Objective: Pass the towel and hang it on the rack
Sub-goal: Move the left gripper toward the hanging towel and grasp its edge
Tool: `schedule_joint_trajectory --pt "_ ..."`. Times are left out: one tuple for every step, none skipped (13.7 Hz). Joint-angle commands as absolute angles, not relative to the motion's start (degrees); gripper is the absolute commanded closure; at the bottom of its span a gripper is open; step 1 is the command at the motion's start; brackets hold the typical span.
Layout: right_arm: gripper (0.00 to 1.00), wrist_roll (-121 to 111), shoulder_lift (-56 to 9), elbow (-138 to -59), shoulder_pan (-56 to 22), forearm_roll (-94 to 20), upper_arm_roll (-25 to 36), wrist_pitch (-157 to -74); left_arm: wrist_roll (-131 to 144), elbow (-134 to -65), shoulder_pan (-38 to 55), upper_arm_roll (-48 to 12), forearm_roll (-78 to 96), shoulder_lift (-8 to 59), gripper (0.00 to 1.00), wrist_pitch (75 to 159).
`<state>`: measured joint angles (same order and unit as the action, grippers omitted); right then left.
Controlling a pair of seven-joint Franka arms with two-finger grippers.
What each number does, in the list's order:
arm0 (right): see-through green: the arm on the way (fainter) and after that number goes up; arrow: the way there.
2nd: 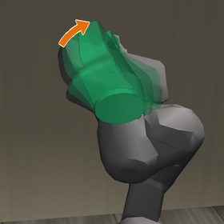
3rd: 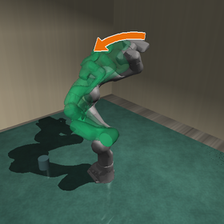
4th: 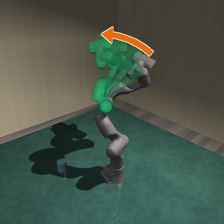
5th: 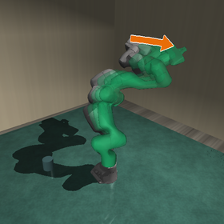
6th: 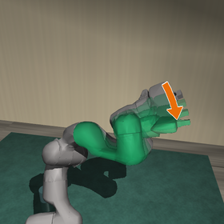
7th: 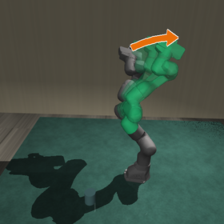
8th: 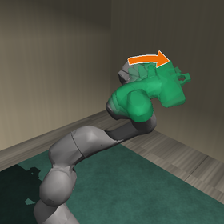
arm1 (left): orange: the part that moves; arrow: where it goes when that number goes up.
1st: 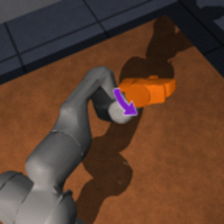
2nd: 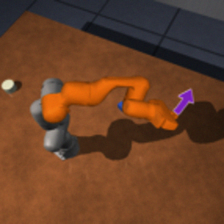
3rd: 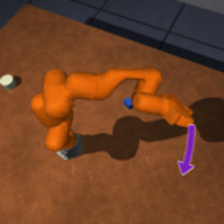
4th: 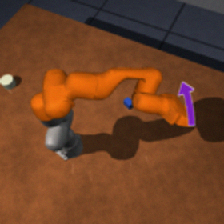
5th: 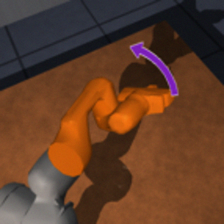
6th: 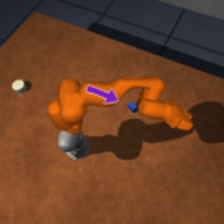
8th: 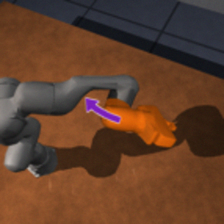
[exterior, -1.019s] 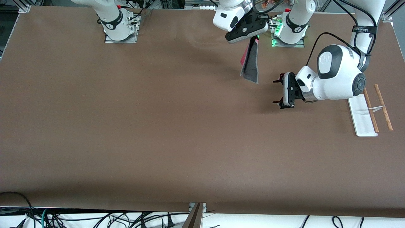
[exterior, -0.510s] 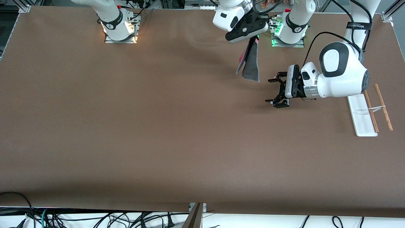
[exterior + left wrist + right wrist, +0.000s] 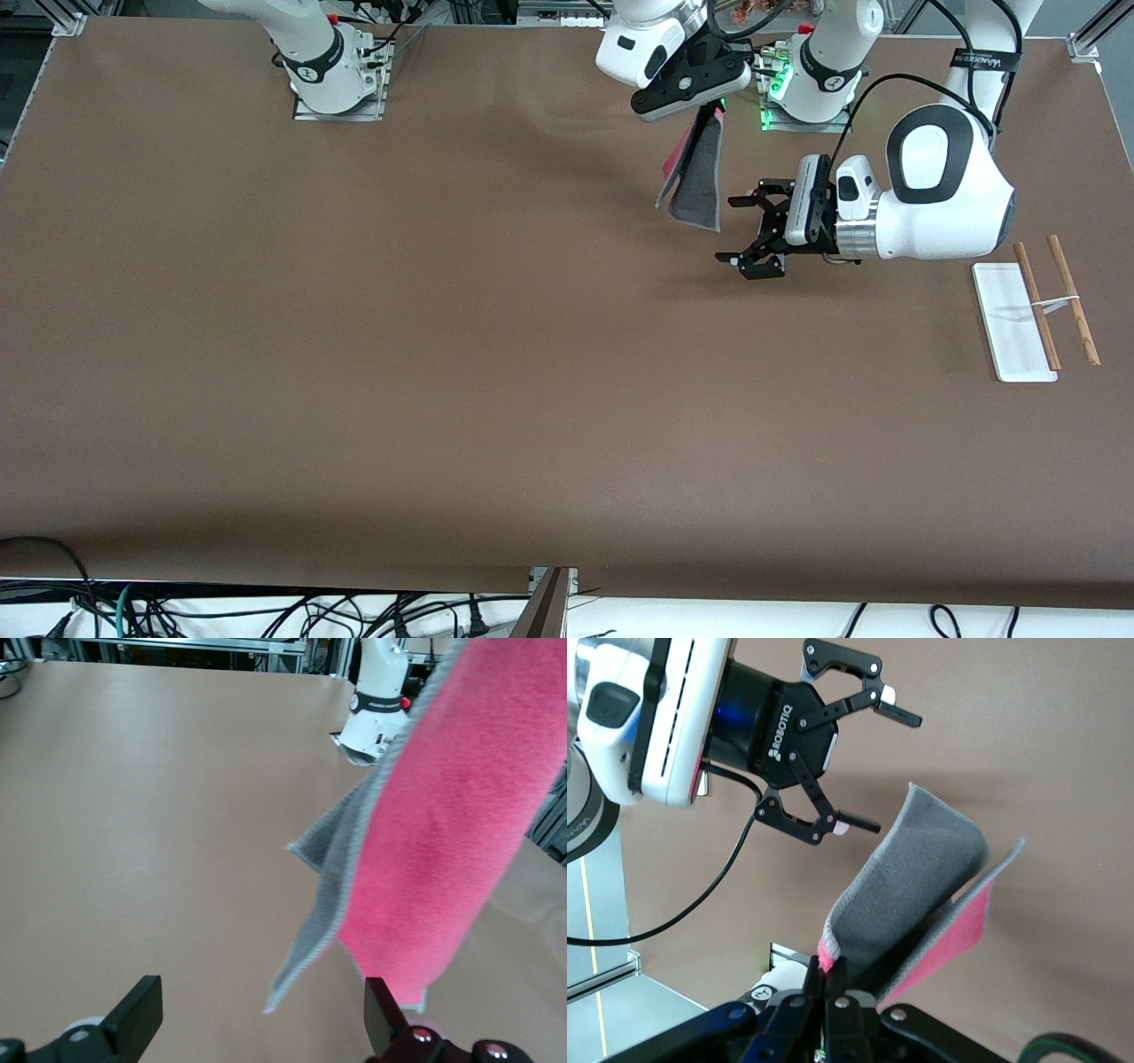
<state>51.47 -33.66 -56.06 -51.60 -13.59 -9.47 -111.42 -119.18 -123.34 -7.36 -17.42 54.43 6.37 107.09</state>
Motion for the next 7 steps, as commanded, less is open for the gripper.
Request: schedule_joint_trajectory --pt "1.00 52.03 -34.63 -53.96 -51.50 -14.50 -9.76 -111.27 -122.43 -125.95 -7.82 -18.28 56.43 3.43 0.00 105.65" --pt "1.00 52.03 -34.63 -53.96 -51.50 -14.50 -9.76 -111.27 -122.43 -125.95 -7.82 -18.37 56.43 3.51 0.00 105.64" --pt "1.00 52.03 -34.72 -53.96 -51.50 -14.50 -9.76 -111.27 -122.34 -125.95 -7.56 -18.37 56.69 3.60 0.00 105.73" --pt "1.00 52.03 -34.63 -53.96 -51.50 -14.50 -9.76 -111.18 -122.34 -125.95 -7.38 -18.63 57.30 3.86 0.00 105.91" --pt "1.00 51.94 -34.63 -53.96 -51.42 -14.50 -9.76 -111.18 -122.34 -125.95 -7.30 -18.89 57.39 4.22 0.00 106.26" --pt "1.00 52.03 -34.63 -53.96 -51.42 -14.50 -9.76 -111.18 -122.34 -125.95 -7.29 -19.33 57.39 4.74 0.01 106.78" --pt "1.00 52.03 -34.63 -53.96 -51.42 -14.50 -9.76 -111.18 -122.34 -125.95 -7.29 -19.51 57.39 4.92 0.08 106.79"
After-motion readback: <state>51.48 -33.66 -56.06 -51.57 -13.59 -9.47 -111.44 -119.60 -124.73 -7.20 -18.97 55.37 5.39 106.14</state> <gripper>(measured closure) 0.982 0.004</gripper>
